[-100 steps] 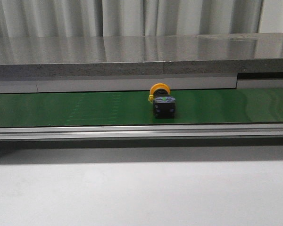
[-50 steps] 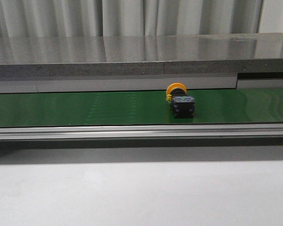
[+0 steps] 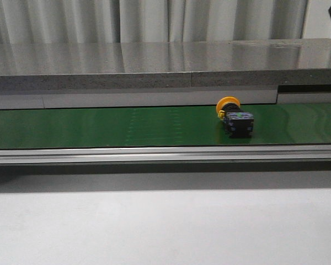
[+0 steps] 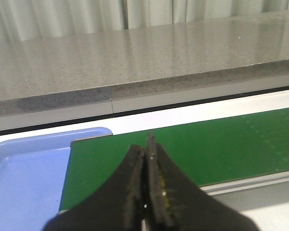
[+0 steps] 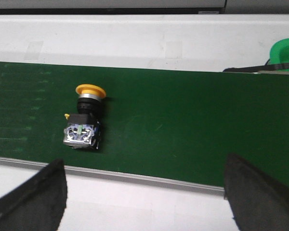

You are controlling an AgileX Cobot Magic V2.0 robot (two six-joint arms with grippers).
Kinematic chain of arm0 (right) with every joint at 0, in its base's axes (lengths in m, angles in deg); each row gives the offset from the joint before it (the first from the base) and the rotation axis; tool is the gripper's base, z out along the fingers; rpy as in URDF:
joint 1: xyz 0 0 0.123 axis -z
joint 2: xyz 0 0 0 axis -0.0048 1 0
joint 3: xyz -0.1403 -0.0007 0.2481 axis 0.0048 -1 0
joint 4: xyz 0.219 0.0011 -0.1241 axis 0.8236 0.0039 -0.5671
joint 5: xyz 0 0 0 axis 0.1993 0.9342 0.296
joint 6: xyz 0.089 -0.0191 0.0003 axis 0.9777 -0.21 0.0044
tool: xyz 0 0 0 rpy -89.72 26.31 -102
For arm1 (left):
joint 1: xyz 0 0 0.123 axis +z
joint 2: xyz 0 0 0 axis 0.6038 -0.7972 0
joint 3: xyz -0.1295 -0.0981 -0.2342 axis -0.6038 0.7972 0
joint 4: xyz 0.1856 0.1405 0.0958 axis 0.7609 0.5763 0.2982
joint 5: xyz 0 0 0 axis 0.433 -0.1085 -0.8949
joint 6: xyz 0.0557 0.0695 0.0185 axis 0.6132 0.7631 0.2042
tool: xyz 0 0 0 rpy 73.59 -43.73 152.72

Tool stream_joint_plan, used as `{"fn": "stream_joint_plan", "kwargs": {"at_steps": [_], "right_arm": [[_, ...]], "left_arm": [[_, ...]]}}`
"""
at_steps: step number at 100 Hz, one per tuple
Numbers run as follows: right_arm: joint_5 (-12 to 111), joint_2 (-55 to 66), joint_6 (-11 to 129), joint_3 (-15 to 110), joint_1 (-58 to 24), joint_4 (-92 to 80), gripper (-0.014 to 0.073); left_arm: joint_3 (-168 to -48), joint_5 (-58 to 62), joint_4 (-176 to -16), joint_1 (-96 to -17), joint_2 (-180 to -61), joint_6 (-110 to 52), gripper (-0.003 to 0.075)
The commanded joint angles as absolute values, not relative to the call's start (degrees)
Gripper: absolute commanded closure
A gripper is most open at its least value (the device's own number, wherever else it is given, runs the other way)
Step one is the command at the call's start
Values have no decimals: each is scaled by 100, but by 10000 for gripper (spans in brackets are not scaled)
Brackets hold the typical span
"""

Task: Move button from left to right
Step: 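Lower the right gripper onto the button at the belt's end and close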

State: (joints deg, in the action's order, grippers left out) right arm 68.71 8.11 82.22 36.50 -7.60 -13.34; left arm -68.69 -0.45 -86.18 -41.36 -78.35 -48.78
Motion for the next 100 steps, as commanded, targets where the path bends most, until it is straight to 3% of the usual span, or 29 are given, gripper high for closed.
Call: {"fn": "stream_joint_plan", "kwargs": {"at_steps": [1, 41, 100], "right_arm": [[6612, 1043, 8091, 4040, -844, -1313, -61], [6478, 2500, 8034, 4559, -1224, -1313, -61], [5715, 3674, 7973, 4559, -1214, -1459, -61]], "left_arm": [[-7021, 374, -8652, -4197, -7882, -4892, 739], [-7021, 374, -8652, -4197, -7882, -4892, 739], [-7021, 364, -8652, -4197, -7882, -4892, 739]]}}
